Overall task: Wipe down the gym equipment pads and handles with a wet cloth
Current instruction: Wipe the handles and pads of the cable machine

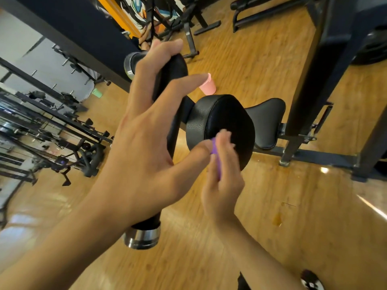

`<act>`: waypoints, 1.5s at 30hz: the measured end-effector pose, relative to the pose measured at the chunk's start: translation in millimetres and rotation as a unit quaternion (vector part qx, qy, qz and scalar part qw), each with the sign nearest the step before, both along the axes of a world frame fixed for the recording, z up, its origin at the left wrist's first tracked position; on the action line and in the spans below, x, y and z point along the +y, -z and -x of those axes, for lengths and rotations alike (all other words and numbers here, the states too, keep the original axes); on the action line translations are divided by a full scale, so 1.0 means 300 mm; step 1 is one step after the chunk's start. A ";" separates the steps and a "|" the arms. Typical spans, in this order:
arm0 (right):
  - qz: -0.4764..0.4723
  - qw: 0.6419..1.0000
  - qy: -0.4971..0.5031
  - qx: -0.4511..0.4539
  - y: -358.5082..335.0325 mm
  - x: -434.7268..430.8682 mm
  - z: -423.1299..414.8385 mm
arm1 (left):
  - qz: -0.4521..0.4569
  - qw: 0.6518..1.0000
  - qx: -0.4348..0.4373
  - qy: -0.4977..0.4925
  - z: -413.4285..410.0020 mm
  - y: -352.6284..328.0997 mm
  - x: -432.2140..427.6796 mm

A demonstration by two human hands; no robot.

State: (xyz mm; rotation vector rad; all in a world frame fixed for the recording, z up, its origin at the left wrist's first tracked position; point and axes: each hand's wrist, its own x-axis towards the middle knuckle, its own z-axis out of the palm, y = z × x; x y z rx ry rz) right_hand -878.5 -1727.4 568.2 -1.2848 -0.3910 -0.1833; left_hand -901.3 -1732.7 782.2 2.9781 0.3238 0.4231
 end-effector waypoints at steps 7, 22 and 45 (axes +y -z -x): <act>0.044 0.986 0.036 0.156 0.238 0.036 -0.080 | -0.010 1.000 0.007 0.000 0.006 0.001 0.015; 0.042 0.961 -0.044 0.268 0.145 0.038 -0.154 | -0.015 0.999 0.030 -0.008 0.081 -0.018 0.008; 0.059 0.923 -0.106 0.364 0.262 0.019 -0.115 | -0.015 0.999 0.044 -0.024 0.125 -0.023 -0.007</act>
